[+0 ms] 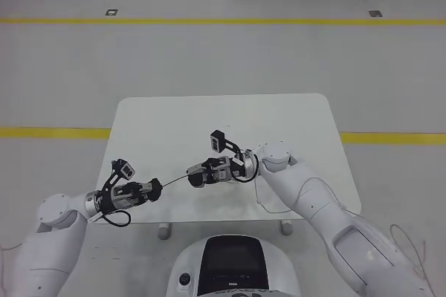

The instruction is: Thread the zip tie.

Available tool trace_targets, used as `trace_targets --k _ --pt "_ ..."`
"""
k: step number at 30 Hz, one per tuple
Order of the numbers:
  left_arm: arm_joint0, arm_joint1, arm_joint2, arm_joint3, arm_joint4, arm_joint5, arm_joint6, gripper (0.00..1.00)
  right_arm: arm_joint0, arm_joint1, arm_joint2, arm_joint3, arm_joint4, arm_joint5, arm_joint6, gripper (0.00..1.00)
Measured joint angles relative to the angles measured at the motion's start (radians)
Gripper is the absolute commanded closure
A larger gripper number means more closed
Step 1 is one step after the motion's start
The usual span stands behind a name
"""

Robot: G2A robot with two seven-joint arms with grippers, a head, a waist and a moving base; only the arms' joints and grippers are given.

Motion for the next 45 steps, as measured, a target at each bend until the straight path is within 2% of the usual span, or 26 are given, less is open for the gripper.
trace_targets --k 9,12,14,16,22,23,24,35,45 --pt "0.000 0.000 0.000 0.000 0.000 0.000 0.000 1.00 -0.004 -0.001 -0.001 -0.009 -0.001 -0.005 0.006 0.85" --pt "0.000 0.000 0.000 0.000 0.000 0.000 0.000 1.00 -0.005 -0.001 -0.001 -0.011 -0.001 -0.006 0.006 0.94" --pt "0.000 0.000 0.000 0.000 0.000 0.000 0.000 1.00 -0.005 -0.001 -0.001 -0.012 -0.003 -0.006 0.004 0.94" --pt "0.000 0.000 0.000 0.000 0.000 0.000 0.000 1.00 -0.005 -0.002 -0.001 -0.013 -0.004 -0.004 0.002 1.00" --pt "0.000 0.000 0.000 0.000 0.000 0.000 0.000 1.00 -0.006 -0.002 -0.002 -0.015 -0.009 0.000 -0.002 1.00" --pt "0.000 0.000 0.000 0.000 0.000 0.000 0.000 0.25 -0.006 -0.002 -0.002 -0.015 -0.010 0.001 -0.003 1.00" --pt "0.000 0.000 0.000 0.000 0.000 0.000 0.000 0.00 -0.007 -0.002 -0.002 -0.015 -0.012 0.002 -0.003 1.00" --pt "0.000 0.000 0.000 0.000 0.000 0.000 0.000 0.00 -0.032 0.003 0.026 -0.017 0.003 -0.016 -0.080 1.00" --pt "0.000 0.000 0.001 -0.001 0.000 0.000 0.002 0.00 -0.041 0.005 0.032 -0.020 0.010 -0.016 -0.075 1.00"
